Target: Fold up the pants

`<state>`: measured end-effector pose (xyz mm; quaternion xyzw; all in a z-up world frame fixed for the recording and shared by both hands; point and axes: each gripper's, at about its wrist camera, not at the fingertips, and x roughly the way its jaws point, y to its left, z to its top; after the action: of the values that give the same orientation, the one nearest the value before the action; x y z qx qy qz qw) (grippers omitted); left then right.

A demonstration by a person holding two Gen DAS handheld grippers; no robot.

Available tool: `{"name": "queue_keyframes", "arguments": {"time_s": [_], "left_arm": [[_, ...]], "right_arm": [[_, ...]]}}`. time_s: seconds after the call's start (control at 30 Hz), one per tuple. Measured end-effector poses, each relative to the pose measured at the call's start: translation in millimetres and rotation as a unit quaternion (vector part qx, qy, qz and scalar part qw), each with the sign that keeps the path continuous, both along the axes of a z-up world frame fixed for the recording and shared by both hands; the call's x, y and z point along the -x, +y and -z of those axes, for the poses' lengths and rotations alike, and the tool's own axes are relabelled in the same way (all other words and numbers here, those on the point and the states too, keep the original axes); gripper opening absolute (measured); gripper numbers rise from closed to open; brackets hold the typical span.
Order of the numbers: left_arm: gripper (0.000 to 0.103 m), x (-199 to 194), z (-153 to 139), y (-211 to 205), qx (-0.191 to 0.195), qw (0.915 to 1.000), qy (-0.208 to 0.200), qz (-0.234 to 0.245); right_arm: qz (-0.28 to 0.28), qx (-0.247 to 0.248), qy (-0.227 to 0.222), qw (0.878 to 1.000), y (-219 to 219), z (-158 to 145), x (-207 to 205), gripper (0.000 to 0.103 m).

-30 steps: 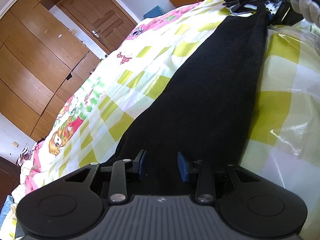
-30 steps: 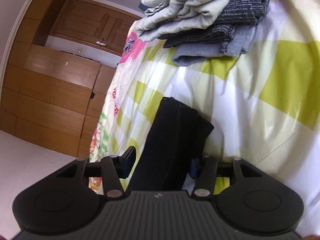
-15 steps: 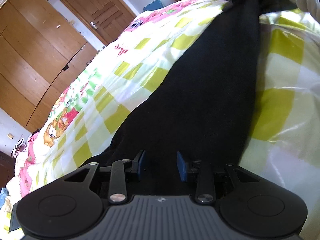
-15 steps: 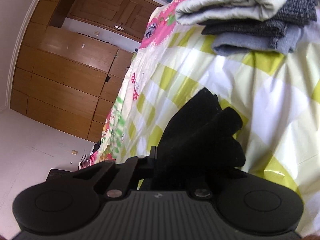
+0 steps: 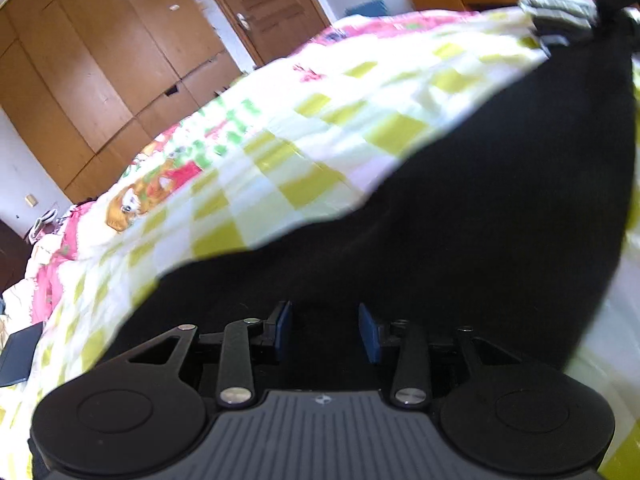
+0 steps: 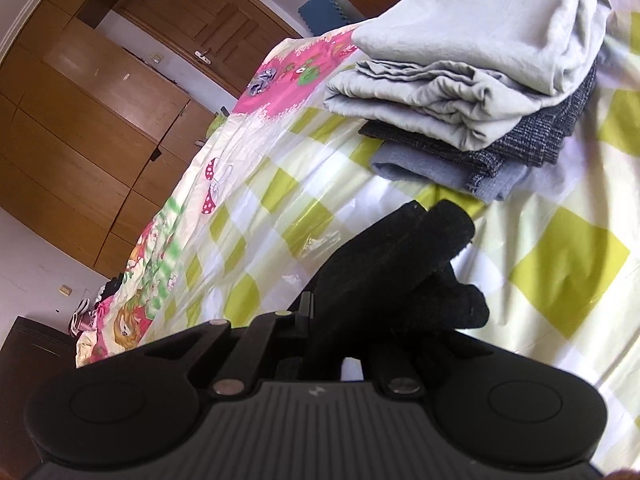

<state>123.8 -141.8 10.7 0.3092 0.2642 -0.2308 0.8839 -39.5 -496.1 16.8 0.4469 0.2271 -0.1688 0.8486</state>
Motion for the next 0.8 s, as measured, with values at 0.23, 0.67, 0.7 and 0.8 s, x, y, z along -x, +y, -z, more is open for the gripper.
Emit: {"name": "queue_keyframes", "arguments": {"time_s": [0.23,0.67,0.7,0.8], "left_arm": [[0.052,-43,-6,-29,-0.025,0.9979,-0.013,0.058],[0.052,-63,7,-13,-0.074,0.9901,-0.105,-0.057],[0.052,-56,4,-10,-0.067,0.9906,-0.104,-0.059],[0.054,-38,2,7,-0.049,0.9933,-0.083,-0.063]], "right_arm": [[-0.003,-0.005,0.002,1.000,-5,9,1,0.006],[-0.001,-0.040,0.002,0.999,-17,36,6,0.010],[-0.005,-0.041,0.000,0.999,-17,35,4,0.010],[-0.022,-0.072,-0.003,0.997,-19,40,-4,0.017]]}}
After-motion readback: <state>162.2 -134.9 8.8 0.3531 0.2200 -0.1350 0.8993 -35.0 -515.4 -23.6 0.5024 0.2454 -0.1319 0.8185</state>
